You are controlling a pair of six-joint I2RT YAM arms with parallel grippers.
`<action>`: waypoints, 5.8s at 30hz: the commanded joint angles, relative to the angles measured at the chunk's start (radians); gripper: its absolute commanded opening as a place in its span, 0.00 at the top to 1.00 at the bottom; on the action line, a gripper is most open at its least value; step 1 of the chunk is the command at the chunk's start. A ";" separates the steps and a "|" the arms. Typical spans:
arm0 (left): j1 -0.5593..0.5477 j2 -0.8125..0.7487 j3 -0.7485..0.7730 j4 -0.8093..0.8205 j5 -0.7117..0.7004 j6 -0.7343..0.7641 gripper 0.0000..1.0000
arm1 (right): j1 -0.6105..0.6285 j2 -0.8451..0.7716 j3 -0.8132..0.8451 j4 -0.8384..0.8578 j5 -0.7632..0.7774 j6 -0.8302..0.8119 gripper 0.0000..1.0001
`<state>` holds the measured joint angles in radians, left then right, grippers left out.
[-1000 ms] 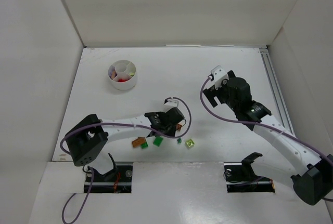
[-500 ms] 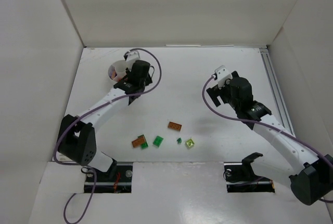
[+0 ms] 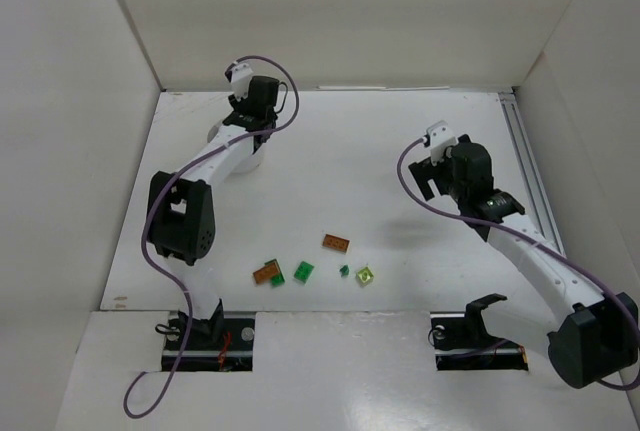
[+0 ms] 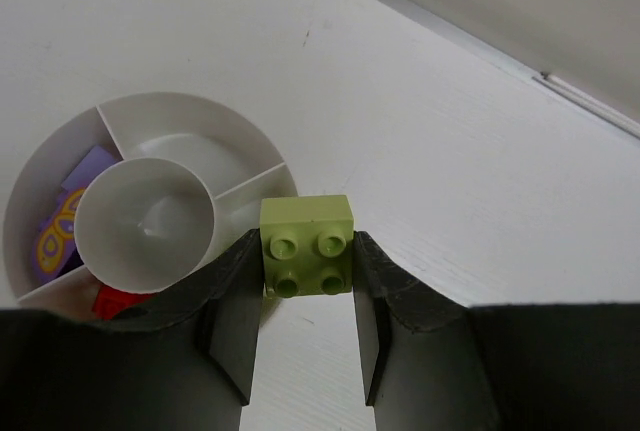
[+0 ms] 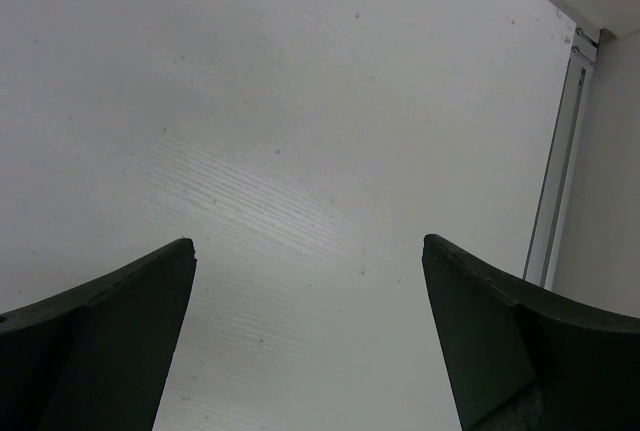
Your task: Sort the legos into containers by color
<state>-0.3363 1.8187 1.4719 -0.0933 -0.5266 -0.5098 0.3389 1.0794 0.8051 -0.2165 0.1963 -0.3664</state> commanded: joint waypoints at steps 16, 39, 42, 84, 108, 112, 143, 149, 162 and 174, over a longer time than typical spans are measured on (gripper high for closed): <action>0.003 0.051 0.096 -0.164 -0.099 -0.065 0.68 | -0.032 0.011 0.020 0.035 -0.024 0.012 0.01; -0.050 -0.202 -0.092 -0.041 0.117 0.004 0.00 | 0.151 -0.016 0.020 -0.072 -0.172 -0.008 0.01; -0.050 -0.335 -0.238 0.025 0.250 0.004 0.00 | 0.302 0.007 0.020 -0.113 -0.132 0.044 0.01; -0.141 -0.973 -0.809 -0.170 0.309 -0.265 0.00 | 0.784 0.195 0.083 -0.041 0.066 0.193 0.72; -0.141 -1.210 -0.746 -0.457 0.106 -0.446 0.00 | 0.496 1.332 1.512 0.062 -0.388 -0.164 0.72; -0.141 -1.210 -0.746 -0.445 0.118 -0.437 0.00 | 0.486 1.438 1.637 0.086 -0.388 -0.131 0.71; -0.141 -1.138 -0.745 -0.439 0.244 -0.383 0.00 | 0.414 1.262 1.423 0.157 -0.413 -0.094 0.00; -0.141 -1.052 -0.765 -0.476 0.310 -0.423 0.00 | 0.322 0.903 0.996 0.213 -0.167 -0.056 0.00; -0.256 -0.794 -0.800 -0.448 0.384 -0.414 0.06 | 0.187 0.417 0.300 0.235 -0.208 -0.055 0.00; -0.641 -0.431 -0.602 -0.353 0.339 -0.190 0.12 | 0.135 0.194 0.045 0.235 -0.262 -0.023 0.00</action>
<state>-0.9722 1.3514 0.8532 -0.4423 -0.1932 -0.7761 0.5053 1.3552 0.8711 -0.0261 -0.0452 -0.4126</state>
